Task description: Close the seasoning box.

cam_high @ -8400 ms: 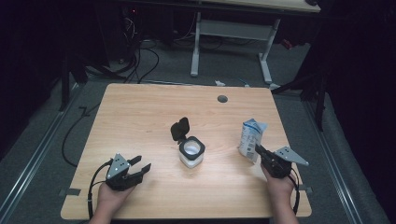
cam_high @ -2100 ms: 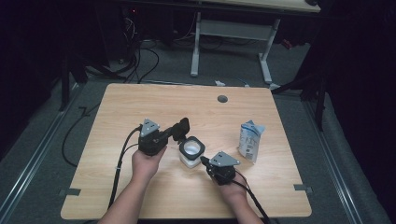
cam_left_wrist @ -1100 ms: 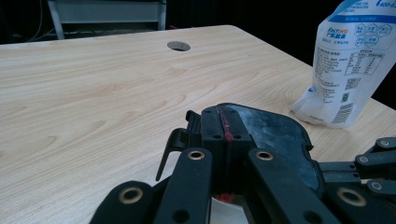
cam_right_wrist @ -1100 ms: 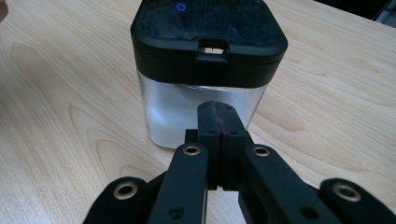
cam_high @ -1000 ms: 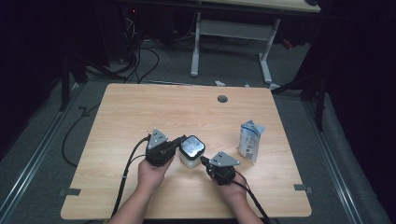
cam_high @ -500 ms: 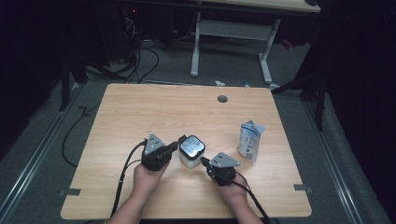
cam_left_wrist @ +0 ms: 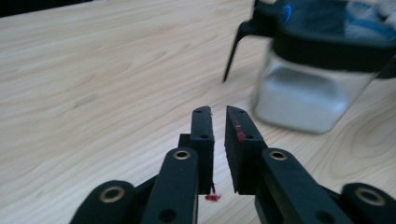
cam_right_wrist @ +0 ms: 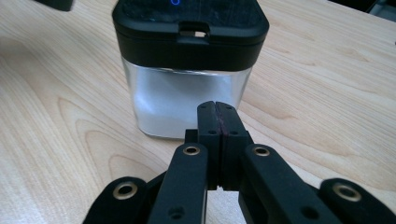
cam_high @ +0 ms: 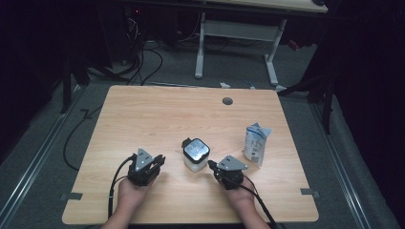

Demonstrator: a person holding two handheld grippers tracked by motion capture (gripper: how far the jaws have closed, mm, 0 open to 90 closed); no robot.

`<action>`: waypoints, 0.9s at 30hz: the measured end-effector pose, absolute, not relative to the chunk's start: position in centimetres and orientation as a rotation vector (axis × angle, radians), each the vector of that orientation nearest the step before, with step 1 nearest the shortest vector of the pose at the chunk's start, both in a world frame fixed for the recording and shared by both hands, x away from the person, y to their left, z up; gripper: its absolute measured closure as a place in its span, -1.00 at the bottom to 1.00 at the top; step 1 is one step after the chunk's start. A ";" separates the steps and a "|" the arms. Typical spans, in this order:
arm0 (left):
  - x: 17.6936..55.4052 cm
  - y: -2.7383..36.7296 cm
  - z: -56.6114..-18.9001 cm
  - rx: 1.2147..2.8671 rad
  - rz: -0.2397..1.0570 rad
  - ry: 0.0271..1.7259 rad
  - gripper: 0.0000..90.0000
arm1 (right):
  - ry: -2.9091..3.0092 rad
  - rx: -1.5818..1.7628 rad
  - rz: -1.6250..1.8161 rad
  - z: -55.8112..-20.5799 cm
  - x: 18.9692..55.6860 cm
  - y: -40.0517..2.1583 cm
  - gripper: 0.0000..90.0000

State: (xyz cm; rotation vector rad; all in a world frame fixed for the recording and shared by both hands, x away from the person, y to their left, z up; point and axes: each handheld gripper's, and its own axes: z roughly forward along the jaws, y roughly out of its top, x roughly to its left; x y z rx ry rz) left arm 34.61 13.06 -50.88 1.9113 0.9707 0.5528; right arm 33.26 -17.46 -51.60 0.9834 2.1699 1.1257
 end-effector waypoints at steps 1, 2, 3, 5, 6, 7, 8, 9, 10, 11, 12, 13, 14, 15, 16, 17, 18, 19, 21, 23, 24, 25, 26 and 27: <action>34.6 13.1 -50.9 1.911 0.553 0.971 0.75 | 2.170 0.983 1.126 -51.6 33.3 -17.5 0.99; 34.5 13.5 -51.1 1.915 0.565 0.979 0.75 | 2.166 0.987 1.131 -51.6 33.3 -17.5 0.99; 34.3 13.9 -51.4 1.912 0.573 0.989 0.69 | 2.162 0.997 1.123 -51.6 33.4 -17.5 1.00; 33.8 15.0 -51.8 1.891 0.553 1.013 0.61 | 2.139 1.021 1.123 -51.5 33.5 -17.8 1.00; 33.8 15.4 -51.7 1.904 0.522 1.025 0.51 | 2.117 1.057 1.129 -51.2 33.8 -18.3 1.00; 33.8 15.4 -51.7 1.904 0.522 1.025 0.45 | 2.117 1.057 1.129 -51.2 33.8 -18.3 1.00; 33.9 15.7 -51.5 1.898 0.531 1.027 0.42 | 2.090 1.078 1.129 -51.1 34.1 -18.6 1.00; 33.9 15.7 -51.5 1.898 0.531 1.027 0.40 | 2.090 1.078 1.129 -51.1 34.1 -18.6 1.00; 34.1 15.9 -51.6 1.888 0.511 1.034 0.38 | 2.084 1.113 1.109 -51.0 34.5 -18.8 1.00; 34.1 15.9 -51.6 1.888 0.511 1.034 0.35 | 2.084 1.113 1.109 -51.0 34.5 -18.8 1.00; 34.4 15.9 -51.9 1.898 0.513 1.030 0.32 | 2.091 1.112 1.082 -50.9 34.8 -18.6 1.00; 34.4 15.9 -51.9 1.898 0.513 1.030 0.28 | 2.091 1.112 1.082 -50.9 34.8 -18.6 1.00; 34.4 15.8 -52.0 1.910 0.522 1.029 0.28 | 2.097 1.114 1.073 -50.8 35.0 -18.6 1.00; 34.5 15.8 -52.2 1.921 0.525 1.028 0.28 | 2.098 1.107 1.064 -50.7 35.3 -18.5 1.00; 34.7 15.7 -52.3 1.921 0.527 1.032 0.26 | 2.098 1.117 1.050 -50.6 35.9 -18.3 1.00; 34.7 15.7 -52.3 1.921 0.527 1.032 0.26 | 2.096 1.122 1.052 -50.7 36.2 -18.2 0.99; 34.7 15.8 -52.3 1.917 0.527 1.033 0.25 | 2.098 1.127 1.058 -50.7 36.5 -18.1 0.98; 34.7 15.8 -52.2 1.908 0.526 1.037 0.25 | 2.098 1.127 1.058 -50.7 36.5 -18.1 0.98; 34.7 16.0 -52.2 1.902 0.538 1.039 0.22 | 2.101 1.128 1.043 -50.8 37.1 -17.8 0.98; 34.7 16.1 -52.1 1.893 0.543 1.046 0.20 | 2.104 1.116 1.043 -50.8 37.4 -17.4 0.98; 34.7 16.2 -52.1 1.890 0.540 1.050 0.20 | 2.110 1.109 1.049 -50.8 37.5 -17.2 0.98; 34.7 16.3 -52.1 1.887 0.544 1.051 0.19 | 2.109 1.109 1.052 -50.8 37.5 -17.0 0.98; 34.6 16.4 -52.1 1.878 0.547 1.056 0.18 | 2.113 1.100 1.055 -50.8 37.5 -16.9 0.97; 34.6 16.4 -52.1 1.878 0.547 1.056 0.17 | 2.113 1.100 1.055 -50.8 37.5 -16.9 0.97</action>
